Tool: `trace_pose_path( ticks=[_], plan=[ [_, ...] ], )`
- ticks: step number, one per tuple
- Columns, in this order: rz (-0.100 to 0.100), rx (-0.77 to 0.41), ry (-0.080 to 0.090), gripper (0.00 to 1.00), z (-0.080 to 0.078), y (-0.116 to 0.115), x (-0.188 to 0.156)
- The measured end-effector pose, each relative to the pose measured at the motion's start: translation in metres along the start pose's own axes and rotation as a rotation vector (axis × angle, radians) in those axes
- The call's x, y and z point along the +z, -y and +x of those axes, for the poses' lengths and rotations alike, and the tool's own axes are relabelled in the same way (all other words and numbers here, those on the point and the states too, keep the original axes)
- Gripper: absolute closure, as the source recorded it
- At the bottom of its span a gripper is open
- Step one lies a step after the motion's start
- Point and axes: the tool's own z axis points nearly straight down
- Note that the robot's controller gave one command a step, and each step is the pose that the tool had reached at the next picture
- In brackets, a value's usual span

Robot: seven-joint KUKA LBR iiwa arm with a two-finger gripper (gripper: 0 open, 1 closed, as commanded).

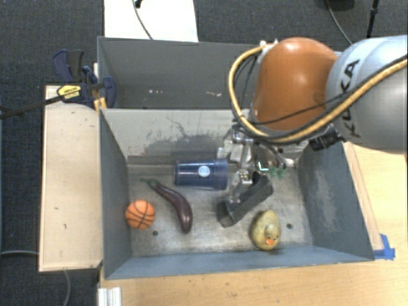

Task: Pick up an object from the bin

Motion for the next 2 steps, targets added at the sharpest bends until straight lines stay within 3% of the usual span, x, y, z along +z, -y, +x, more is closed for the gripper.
trace_pose_path(
  ticks=[1,2],
  plan=[
    [-0.001,0.002,0.008,0.0,-0.002,0.0,-0.004],
    [-0.002,0.067,0.015,0.0,-0.008,0.001,0.028]
  ],
)
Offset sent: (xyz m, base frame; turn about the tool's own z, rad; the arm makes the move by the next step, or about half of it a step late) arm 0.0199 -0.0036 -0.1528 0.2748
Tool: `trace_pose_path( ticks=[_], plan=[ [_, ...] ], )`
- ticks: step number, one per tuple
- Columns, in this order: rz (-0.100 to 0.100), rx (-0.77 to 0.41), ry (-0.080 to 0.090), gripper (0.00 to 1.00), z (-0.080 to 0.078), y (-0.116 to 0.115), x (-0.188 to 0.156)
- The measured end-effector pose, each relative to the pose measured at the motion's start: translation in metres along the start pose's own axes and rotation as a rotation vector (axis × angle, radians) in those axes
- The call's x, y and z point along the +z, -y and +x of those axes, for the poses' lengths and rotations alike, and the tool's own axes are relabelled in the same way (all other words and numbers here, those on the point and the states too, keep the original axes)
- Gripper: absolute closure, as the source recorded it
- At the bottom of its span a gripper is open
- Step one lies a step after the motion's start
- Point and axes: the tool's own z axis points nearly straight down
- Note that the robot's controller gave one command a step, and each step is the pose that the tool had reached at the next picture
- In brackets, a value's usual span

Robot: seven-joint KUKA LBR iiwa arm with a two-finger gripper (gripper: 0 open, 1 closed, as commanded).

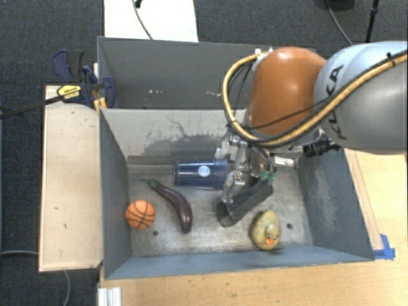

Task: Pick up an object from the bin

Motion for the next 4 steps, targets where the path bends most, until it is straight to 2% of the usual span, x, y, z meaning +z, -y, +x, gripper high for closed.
trace_pose_path(
  ticks=[1,2,3,4],
  plan=[
    [0.001,-0.019,-0.002,0.0,-0.028,-0.02,0.048],
    [0.001,-0.002,-0.007,0.0,-0.019,0.0,0.066],
    [-0.002,0.1,0.012,1.0,-0.021,0.004,0.123],
    [-0.003,0.101,0.012,1.0,-0.021,0.004,0.123]
  ],
)
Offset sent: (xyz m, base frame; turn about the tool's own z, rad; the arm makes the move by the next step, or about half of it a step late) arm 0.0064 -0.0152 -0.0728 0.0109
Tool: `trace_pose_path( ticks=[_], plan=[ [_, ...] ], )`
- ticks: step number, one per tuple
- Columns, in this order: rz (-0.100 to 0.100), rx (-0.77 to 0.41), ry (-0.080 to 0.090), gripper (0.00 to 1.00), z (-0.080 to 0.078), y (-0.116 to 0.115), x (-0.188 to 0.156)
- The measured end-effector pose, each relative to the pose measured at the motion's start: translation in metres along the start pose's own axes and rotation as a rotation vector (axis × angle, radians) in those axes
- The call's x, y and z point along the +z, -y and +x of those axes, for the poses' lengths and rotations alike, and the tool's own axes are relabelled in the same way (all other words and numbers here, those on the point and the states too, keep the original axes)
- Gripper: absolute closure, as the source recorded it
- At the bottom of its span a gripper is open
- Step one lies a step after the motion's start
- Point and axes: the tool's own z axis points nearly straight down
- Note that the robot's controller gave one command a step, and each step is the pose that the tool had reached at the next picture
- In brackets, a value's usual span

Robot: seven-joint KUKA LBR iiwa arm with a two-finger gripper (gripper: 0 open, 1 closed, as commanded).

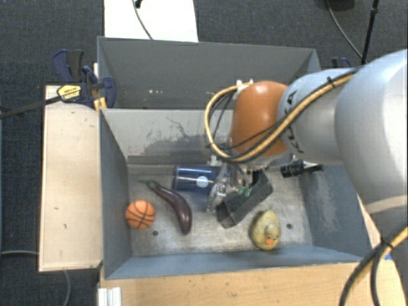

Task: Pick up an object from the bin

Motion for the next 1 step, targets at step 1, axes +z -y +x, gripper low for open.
trace_pose_path(
  ticks=[1],
  plan=[
    [0.004,0.019,-0.011,1.0,-0.0094,0.0081,-0.1805]
  ],
)
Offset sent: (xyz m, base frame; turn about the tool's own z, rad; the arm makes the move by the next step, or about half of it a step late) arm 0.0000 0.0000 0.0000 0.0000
